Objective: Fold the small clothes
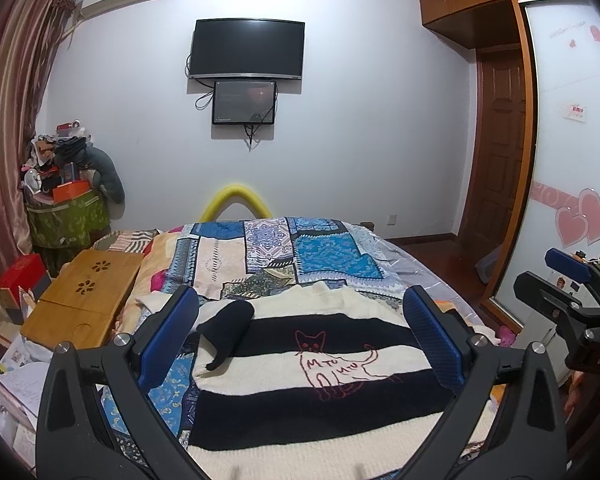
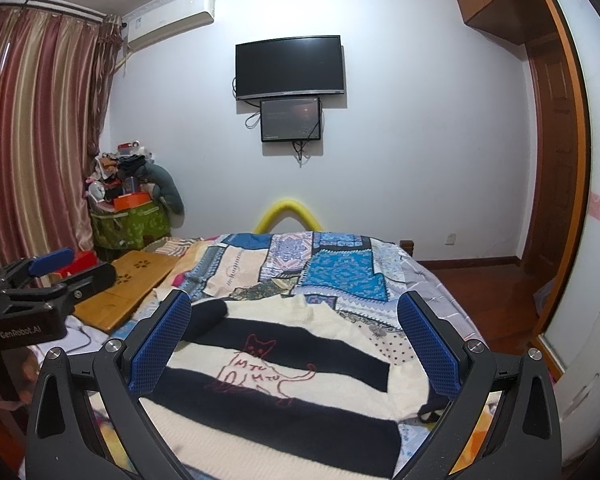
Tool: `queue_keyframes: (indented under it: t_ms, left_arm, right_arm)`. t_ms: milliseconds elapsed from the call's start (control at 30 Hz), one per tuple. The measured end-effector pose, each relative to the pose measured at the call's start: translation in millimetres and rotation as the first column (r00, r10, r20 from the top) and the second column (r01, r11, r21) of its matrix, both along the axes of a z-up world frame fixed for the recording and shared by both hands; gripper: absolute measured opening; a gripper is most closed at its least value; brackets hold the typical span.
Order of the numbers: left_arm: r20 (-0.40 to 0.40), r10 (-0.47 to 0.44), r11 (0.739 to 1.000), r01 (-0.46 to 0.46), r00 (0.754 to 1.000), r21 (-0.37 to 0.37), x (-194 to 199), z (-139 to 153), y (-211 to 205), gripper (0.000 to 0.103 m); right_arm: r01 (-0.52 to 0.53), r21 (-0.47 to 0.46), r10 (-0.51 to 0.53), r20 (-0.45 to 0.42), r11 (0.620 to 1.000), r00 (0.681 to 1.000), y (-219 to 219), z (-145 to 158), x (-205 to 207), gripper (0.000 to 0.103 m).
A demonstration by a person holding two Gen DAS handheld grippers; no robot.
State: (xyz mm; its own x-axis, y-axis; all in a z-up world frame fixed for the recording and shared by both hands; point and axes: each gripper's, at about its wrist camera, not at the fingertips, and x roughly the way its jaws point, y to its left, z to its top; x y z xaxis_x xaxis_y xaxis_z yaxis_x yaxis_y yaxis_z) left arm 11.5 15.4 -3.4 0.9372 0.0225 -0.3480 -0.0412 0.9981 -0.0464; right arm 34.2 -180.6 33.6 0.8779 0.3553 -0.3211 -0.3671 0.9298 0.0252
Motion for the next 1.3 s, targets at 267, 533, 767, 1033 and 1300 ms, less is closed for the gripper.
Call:
queue_keyframes:
  t_ms: [267,533,767,1033,1300]
  left_arm:
    - [-0.049,0.043,0.999,-0.044,0.998,-0.018,35.3,-4.8,21.2,0.103]
    - [-0.073,0.128,0.991,-0.13,0.989,-0.019,94.5,-24.3,65.2,0.103]
    - [-0.256,0.202,0.976,-0.216,0.945,-0.029,161.1,-74.8,121.6,0.103]
    - [-0.442,0.264,0.947,-0.317,0.857,-0.049,211.2,-133.3,185.1,0.103]
    - [-0.543,0.323,0.907,-0.417,0.775,-0.055,248.3,-178.0,241.5,0.103]
  right_arm:
    - [0.025,-0.038,-0.025,0.0,0.999,1.0,-0.3,-4.2,32.1,0.103]
    - [0.02,-0.068,-0.023,-0.033,0.997,0.999,5.2,-13.0,70.4,0.103]
    - [0.013,-0.113,-0.023,-0.084,0.993,0.996,12.8,-27.8,103.0,0.103]
    - [0.024,-0.16,-0.052,-0.173,0.987,0.984,14.9,-50.9,146.5,0.103]
    - [0.007,-0.203,-0.063,-0.27,0.979,0.961,20.0,-77.6,183.7,0.102]
